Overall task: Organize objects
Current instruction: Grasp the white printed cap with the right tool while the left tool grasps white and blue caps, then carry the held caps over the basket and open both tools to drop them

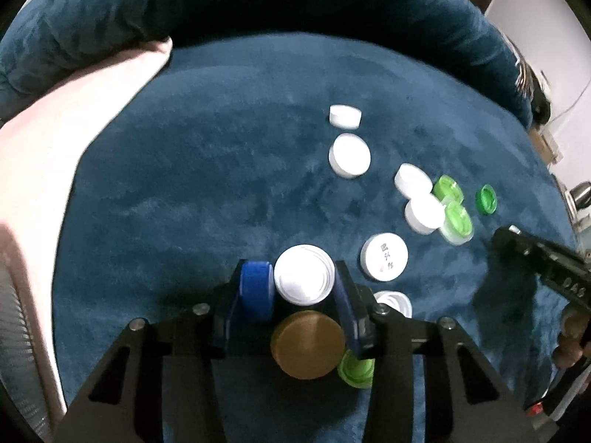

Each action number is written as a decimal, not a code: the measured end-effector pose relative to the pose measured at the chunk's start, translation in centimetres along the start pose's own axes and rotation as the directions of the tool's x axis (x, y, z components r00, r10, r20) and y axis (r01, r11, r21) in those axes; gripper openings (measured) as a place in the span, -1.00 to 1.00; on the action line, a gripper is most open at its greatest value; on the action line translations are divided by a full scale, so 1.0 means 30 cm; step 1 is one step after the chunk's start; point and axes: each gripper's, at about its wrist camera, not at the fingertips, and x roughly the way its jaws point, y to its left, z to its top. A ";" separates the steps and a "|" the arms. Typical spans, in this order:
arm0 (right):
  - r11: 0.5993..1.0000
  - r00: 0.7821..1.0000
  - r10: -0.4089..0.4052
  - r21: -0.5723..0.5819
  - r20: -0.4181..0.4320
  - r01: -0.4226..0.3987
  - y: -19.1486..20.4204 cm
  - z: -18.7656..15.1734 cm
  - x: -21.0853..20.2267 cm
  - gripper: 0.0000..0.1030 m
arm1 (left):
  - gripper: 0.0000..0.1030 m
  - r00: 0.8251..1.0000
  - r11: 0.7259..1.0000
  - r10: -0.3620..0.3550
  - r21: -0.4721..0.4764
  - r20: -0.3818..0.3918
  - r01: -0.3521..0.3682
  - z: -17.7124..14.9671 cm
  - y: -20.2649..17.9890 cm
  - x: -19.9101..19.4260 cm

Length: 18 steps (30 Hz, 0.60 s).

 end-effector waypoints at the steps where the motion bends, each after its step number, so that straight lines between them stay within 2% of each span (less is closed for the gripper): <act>1: 1.000 1.000 -0.001 0.003 0.001 0.001 0.003 0.000 -0.001 -0.40 | -0.12 1.000 1.000 -0.005 0.000 0.010 0.005 0.004 0.002 -0.018; 11: 0.999 0.998 0.043 -0.026 0.041 -0.042 0.093 0.002 -0.078 -0.40 | -0.12 0.998 1.000 -0.004 0.005 0.066 0.004 -0.012 0.019 -0.166; 18: 0.992 0.992 0.102 -0.085 0.073 -0.096 0.225 -0.011 -0.165 -0.40 | -0.12 0.990 0.999 -0.006 -0.030 0.144 0.011 -0.034 0.081 -0.340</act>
